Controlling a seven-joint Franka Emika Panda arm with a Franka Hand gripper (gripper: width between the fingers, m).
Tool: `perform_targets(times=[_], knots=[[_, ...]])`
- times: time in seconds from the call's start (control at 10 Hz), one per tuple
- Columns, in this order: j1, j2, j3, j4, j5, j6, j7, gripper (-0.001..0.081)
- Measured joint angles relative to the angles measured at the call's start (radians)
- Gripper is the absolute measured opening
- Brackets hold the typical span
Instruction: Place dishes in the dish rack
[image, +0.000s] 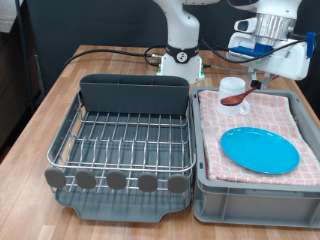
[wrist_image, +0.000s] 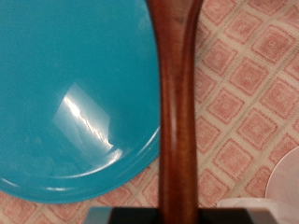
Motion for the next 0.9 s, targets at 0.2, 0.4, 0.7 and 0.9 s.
perform_targets(times=[0.2,0.4,0.7,0.9], knots=[[-0.014,-0.054,-0.006,-0.003,-0.012,-0.081,0.073,0.0088],[-0.013,-0.132,-0.03,-0.019,0.042,-0.167,0.087,0.0088],[0.003,-0.239,-0.108,-0.058,0.175,-0.261,0.018,0.0088],[0.004,-0.308,-0.16,-0.088,0.224,-0.31,-0.004,0.0088]])
